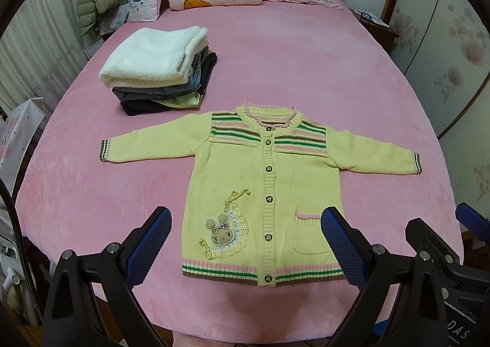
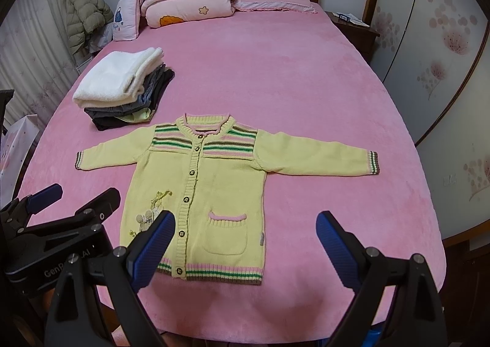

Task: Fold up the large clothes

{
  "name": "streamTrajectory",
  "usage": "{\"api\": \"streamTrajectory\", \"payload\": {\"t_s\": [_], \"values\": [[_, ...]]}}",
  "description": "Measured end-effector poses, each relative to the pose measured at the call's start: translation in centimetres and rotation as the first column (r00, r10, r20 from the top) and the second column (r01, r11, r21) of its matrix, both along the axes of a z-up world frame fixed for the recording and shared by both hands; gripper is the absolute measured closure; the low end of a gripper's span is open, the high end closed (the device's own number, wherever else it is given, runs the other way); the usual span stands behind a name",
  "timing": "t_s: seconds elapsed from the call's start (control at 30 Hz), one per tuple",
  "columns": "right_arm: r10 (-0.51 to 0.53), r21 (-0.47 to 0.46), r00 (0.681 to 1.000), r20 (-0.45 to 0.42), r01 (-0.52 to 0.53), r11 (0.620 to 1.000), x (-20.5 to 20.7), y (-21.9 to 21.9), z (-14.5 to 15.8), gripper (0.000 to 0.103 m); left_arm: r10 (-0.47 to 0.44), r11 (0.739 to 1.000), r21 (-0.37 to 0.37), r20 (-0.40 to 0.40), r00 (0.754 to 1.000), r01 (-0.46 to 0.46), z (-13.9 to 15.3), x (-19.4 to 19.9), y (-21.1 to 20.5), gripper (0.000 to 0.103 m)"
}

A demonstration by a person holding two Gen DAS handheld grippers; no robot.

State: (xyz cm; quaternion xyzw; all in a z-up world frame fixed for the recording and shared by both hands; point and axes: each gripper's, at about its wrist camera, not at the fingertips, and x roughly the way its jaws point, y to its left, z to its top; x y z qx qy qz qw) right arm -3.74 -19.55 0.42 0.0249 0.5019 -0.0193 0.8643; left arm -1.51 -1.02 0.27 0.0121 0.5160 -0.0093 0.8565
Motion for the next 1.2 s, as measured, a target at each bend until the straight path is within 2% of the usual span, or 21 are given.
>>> {"api": "streamTrajectory", "payload": {"t_s": [0.47,0.97,1.2], "values": [[0.004,-0.004,1.0,0.017,-0.004,1.0,-0.9,0.2,0.5,0.009,-0.004,1.0,0.005,0.01,1.0,0.004,0.6,-1.2,-0.1,0.005],[0.0,0.024,0.997,0.077,-0.002,1.0,-1.7,-0.2,2.6,0.009,-0.025,0.999,0.042,0.073,0.997,0.022,3.6,-1.9,-0.6,0.005],[-0.018,0.015,0.995,0.098,0.016,1.0,-1.9,0.2,3.4,0.009,-0.039,0.999,0.037,0.091,0.995,0.035,4.3,-1.7,-0.4,0.005]]}}
